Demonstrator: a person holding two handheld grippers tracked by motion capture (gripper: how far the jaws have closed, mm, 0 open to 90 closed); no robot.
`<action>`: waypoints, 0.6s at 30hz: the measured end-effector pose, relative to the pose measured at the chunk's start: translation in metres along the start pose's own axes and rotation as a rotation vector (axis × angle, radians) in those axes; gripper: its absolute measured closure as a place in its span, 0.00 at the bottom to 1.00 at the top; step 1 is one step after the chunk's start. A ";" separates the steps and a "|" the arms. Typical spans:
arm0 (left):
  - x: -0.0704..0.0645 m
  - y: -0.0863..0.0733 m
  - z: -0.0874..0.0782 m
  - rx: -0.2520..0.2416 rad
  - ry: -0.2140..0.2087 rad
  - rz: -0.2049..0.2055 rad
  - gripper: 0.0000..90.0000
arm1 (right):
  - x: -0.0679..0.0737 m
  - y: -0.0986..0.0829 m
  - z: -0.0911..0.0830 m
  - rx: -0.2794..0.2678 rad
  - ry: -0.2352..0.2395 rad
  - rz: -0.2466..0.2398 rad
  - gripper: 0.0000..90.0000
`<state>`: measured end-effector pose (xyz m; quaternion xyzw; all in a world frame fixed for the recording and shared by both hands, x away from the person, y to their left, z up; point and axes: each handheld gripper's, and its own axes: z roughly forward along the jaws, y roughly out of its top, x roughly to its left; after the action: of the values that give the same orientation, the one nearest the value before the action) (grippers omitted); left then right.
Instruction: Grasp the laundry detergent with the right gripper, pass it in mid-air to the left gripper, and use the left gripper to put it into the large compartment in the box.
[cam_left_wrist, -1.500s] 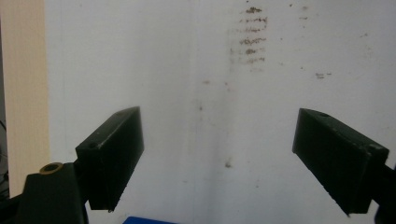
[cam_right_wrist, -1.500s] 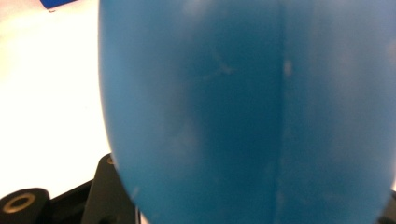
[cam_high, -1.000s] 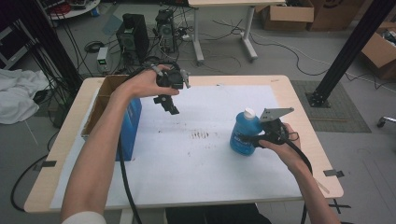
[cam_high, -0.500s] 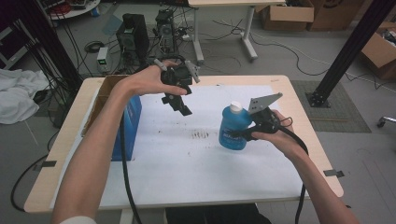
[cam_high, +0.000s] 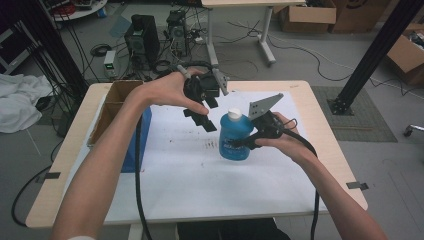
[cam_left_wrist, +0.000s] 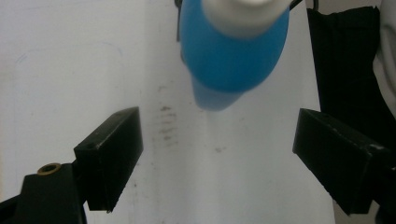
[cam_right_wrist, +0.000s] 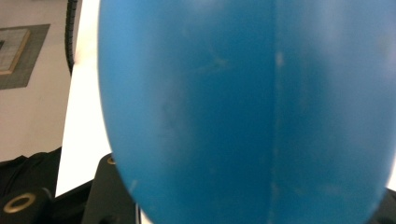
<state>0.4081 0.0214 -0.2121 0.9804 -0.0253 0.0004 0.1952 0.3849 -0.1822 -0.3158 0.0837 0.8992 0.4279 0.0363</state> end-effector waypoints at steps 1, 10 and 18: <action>-0.001 0.001 0.001 0.000 0.000 0.004 0.18 | 0.000 0.001 0.001 -0.001 0.004 -0.008 0.50; -0.009 0.008 0.017 -0.005 -0.038 -0.011 0.18 | -0.001 0.003 0.009 -0.005 0.090 -0.041 0.50; -0.016 0.014 0.025 0.005 -0.035 -0.024 0.19 | -0.001 0.002 0.016 0.006 0.130 -0.074 0.50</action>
<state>0.3911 0.0000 -0.2302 0.9810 -0.0171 -0.0192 0.1923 0.3889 -0.1684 -0.3242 0.0227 0.9033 0.4283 -0.0067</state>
